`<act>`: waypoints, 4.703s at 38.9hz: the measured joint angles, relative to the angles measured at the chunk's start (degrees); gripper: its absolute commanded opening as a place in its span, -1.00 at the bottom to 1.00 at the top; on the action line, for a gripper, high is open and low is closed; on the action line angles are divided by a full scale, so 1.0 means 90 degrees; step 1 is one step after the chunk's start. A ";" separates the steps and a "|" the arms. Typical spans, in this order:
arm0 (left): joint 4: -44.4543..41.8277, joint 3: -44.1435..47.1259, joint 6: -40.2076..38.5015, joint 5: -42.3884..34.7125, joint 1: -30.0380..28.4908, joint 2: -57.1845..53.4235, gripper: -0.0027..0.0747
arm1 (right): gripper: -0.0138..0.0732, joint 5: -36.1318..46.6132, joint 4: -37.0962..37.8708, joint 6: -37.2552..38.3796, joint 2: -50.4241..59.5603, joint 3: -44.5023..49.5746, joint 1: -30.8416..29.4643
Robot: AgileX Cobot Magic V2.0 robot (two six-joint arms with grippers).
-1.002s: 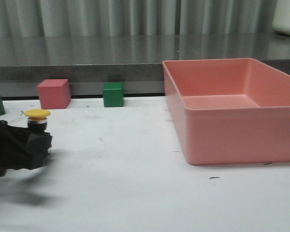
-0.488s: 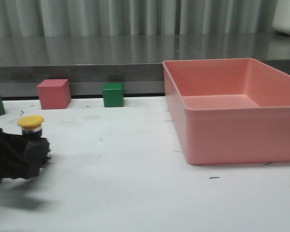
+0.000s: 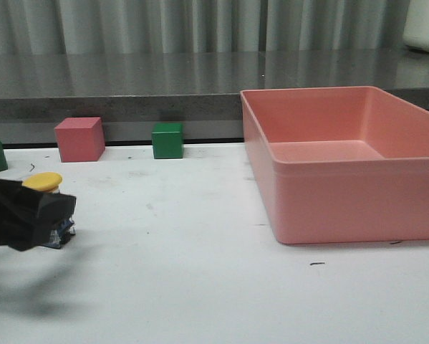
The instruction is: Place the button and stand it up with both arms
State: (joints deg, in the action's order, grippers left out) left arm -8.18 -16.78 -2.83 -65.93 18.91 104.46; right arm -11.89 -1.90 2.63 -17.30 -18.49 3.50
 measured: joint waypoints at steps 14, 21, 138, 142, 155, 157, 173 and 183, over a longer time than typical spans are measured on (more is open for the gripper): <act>-0.0398 -0.0241 -0.0543 0.2091 0.0144 -0.2823 0.38 | -0.85 0.0000 0.0000 0.0000 0.0000 0.0000 0.0000; -0.0398 -0.0768 -0.0993 0.4236 0.0144 -0.4392 0.38 | -0.85 0.0000 0.0000 0.0000 0.0000 0.0000 0.0000; 0.1085 0.1882 0.0060 0.8252 -0.2178 -1.1645 -0.98 | -0.85 0.0016 0.0000 0.0000 0.0011 0.0000 0.0000; 0.1085 0.1882 0.0060 0.8240 -0.2178 -1.1645 -0.98 | -0.85 0.0016 0.0000 0.0000 0.0011 0.0000 0.0000; 0.1085 0.1882 0.0060 0.8240 -0.2178 -1.1645 -0.98 | -0.85 0.0016 0.0000 0.0000 0.0011 0.0000 0.0000; 0.1085 0.1882 0.0060 0.8240 -0.2178 -1.1645 -0.98 | -0.85 0.0016 0.0000 0.0000 0.0011 0.0000 0.0000; 0.1085 0.1882 0.0070 0.8240 -0.2178 -1.1645 -0.98 | -0.85 0.0016 0.0000 0.0000 0.0011 0.0000 0.0000; 0.1085 0.1882 0.0070 0.8240 -0.2178 -1.1645 -0.98 | -0.85 0.0225 0.0000 0.0000 0.0071 0.0405 0.0120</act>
State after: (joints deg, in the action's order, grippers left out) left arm 1.58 0.15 -2.20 8.23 -0.69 -0.34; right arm -9.87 -1.90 2.63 -16.66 -14.84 4.57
